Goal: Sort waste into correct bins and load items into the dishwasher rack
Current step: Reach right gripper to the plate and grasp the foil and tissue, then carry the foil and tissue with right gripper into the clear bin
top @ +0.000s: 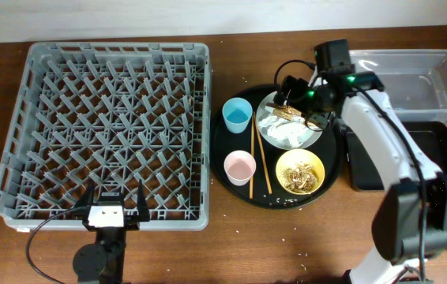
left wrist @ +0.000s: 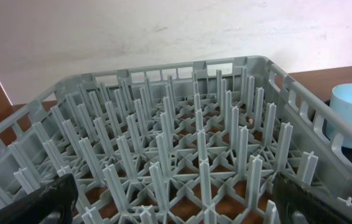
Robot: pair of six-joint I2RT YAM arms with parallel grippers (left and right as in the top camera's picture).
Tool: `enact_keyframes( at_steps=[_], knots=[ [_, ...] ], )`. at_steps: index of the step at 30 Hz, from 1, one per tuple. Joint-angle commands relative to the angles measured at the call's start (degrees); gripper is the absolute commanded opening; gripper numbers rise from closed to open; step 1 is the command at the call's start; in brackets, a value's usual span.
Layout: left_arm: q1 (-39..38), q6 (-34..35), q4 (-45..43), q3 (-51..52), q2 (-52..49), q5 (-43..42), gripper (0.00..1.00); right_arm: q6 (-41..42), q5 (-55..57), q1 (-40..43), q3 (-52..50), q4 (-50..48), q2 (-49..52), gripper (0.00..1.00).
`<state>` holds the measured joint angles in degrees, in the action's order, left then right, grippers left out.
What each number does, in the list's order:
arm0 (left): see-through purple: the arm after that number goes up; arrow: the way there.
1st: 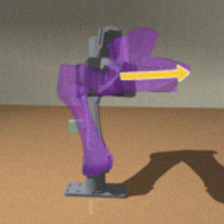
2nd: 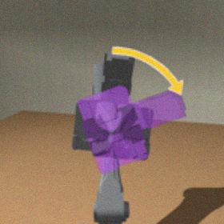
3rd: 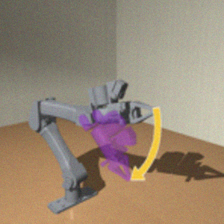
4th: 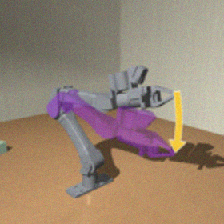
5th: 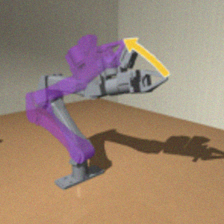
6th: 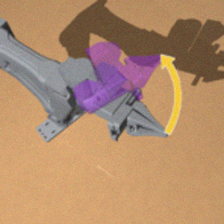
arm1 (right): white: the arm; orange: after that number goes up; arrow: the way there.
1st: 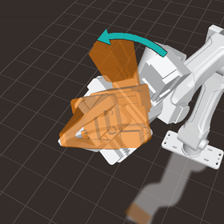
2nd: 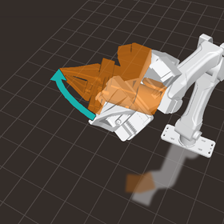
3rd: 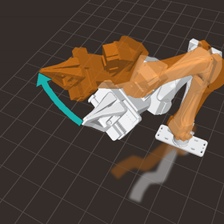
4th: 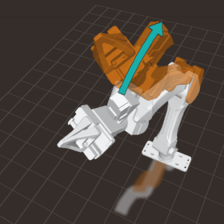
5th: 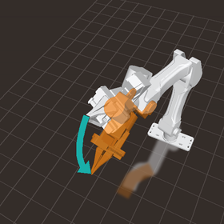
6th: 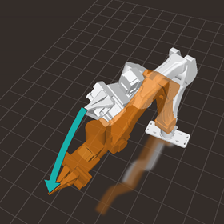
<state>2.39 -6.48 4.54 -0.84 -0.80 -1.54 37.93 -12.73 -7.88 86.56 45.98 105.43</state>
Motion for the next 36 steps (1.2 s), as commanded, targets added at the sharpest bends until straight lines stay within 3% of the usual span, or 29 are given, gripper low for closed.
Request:
enact_keyframes(
  at_steps=[1,13,18,19,24,27,30,36],
  knots=[
    [0.4,-0.9,0.1,0.3,0.3,-0.4,1.00,19.8,11.2,-1.9,1.1,-3.0,3.9,0.99],
    [0.4,-0.9,0.1,0.3,0.3,-0.4,1.00,24.1,13.4,-1.9,1.0,-4.2,14.9,0.96],
    [0.4,-0.9,0.1,0.3,0.3,-0.4,1.00,23.5,13.4,-1.9,1.0,-4.0,15.8,0.14],
    [0.4,-0.9,0.1,0.3,0.3,-0.4,1.00,22.5,13.3,-1.9,1.0,-4.0,15.8,0.04],
    [0.4,-0.9,0.1,0.3,0.3,-0.4,1.00,7.0,8.0,-1.3,3.3,-4.0,13.0,0.04],
    [0.4,-0.9,0.1,0.3,0.3,-0.4,1.00,-1.4,6.3,0.4,11.3,2.4,6.5,0.04],
    [0.4,-0.9,0.1,0.3,0.3,-0.4,1.00,-3.3,6.4,6.2,19.1,9.3,1.0,0.04],
    [0.4,-0.9,0.1,0.3,0.3,-0.4,0.99,-3.7,9.8,20.8,19.6,10.6,0.5,0.04]
  ],
)
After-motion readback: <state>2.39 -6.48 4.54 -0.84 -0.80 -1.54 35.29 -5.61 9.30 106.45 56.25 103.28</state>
